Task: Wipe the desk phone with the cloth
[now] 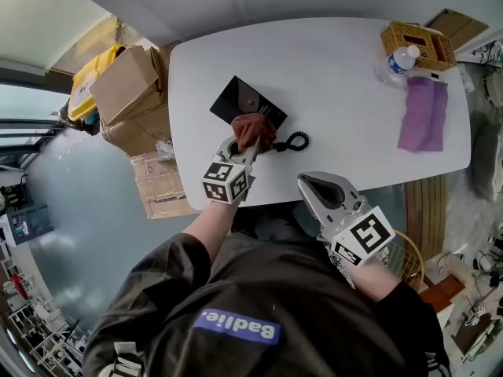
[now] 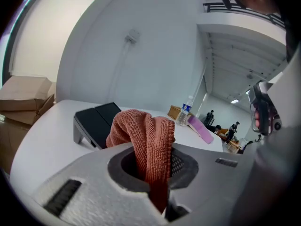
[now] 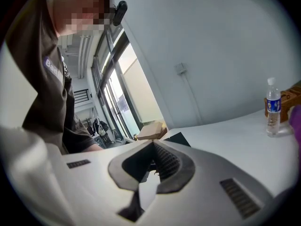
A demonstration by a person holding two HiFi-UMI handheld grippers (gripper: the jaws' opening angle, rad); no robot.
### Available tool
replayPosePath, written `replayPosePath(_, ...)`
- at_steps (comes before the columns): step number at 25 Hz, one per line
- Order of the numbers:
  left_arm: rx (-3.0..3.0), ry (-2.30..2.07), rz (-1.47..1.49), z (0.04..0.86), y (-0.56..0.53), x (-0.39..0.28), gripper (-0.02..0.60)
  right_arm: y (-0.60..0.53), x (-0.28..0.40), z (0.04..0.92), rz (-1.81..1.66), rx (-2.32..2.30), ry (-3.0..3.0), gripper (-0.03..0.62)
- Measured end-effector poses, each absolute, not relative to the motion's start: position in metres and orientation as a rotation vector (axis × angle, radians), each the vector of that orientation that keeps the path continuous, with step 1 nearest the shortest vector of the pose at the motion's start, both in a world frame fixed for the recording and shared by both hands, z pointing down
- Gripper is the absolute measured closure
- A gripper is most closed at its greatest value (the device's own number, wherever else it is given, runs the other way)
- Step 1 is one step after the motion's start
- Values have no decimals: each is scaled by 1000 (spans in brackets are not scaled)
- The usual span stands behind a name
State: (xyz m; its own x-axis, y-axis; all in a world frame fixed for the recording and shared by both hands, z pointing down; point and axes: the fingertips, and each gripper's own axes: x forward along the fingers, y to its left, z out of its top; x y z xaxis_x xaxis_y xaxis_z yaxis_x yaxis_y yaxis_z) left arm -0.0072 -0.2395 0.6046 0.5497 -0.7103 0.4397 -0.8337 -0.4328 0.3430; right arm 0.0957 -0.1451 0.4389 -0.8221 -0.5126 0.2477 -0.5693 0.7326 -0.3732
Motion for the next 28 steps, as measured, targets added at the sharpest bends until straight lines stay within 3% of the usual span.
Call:
replayPosePath(11,2228,-1464,264,568,-308,-68,549,-163,92,428,644,851,-2838,566)
replayPosePath(28,2132,-1261,307,625,-268,16,549,-164,119,451,698,861,-2786,566)
